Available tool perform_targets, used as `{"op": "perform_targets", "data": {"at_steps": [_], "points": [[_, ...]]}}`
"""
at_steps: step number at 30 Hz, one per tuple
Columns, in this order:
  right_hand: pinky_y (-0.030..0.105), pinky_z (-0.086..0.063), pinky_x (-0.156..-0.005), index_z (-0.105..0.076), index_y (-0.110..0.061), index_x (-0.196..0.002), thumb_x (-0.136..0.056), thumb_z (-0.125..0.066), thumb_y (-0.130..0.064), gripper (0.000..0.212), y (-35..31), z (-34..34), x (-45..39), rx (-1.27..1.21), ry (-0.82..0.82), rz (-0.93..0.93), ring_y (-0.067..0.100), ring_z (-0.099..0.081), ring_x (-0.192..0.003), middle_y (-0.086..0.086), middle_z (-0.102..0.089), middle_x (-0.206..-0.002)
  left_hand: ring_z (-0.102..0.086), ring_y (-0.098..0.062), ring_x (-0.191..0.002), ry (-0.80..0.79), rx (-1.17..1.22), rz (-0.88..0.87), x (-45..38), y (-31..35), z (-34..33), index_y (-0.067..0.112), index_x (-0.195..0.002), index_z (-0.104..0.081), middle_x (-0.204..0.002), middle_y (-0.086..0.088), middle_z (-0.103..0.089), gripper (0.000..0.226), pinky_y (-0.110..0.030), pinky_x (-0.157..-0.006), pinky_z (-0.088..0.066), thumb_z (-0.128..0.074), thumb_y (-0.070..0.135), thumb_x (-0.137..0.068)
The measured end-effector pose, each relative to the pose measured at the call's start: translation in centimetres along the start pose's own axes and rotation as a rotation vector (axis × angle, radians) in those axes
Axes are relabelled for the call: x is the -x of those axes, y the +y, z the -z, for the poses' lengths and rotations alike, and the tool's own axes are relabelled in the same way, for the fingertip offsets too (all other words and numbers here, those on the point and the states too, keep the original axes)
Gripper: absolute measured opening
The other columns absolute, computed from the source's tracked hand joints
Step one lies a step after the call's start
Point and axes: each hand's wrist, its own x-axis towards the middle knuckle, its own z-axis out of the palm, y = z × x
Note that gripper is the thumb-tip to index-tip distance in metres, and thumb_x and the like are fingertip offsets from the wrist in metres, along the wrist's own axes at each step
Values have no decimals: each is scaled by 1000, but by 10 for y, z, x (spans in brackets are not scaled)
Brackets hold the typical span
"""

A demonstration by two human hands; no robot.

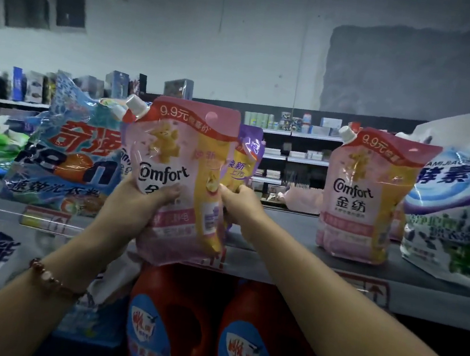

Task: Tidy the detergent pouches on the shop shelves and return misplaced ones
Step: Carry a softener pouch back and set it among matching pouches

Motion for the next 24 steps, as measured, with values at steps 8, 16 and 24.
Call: {"op": "perform_targets", "data": {"at_steps": [8, 16, 24], "points": [[42, -52, -95, -63, -10, -114, -96, -38, -60, 59, -19, 84, 65, -278, -111, 57, 25, -67, -99, 9, -70, -103, -75, -19, -78, -148, 109, -33, -27, 9, -63, 12, -107, -68, -93, -4, -77, 25, -32, -59, -60, -74, 19, -84], [40, -52, -86, -61, -21, -110, -85, -70, -40, 32, -12, 129, 85, 122, 115, 51, 20, -64, -90, 0, -70, -97, -72, -24, -94, -355, -29, -178, -49, -9, -141, 16, -108, -67, -101, -6, -76, 30, -48, -82, -60, -79, 27, -83], [30, -49, -77, -55, -29, -119, -98, -51, -15, 26, 14, 137, 78, 360, 159, 64, 19, -60, -92, 1, -65, -110, -70, -21, -97, -289, -207, -146, -48, -15, -145, 30, -141, -31, -116, 2, -68, 87, -49, -78, -61, -79, 55, -73]]}}
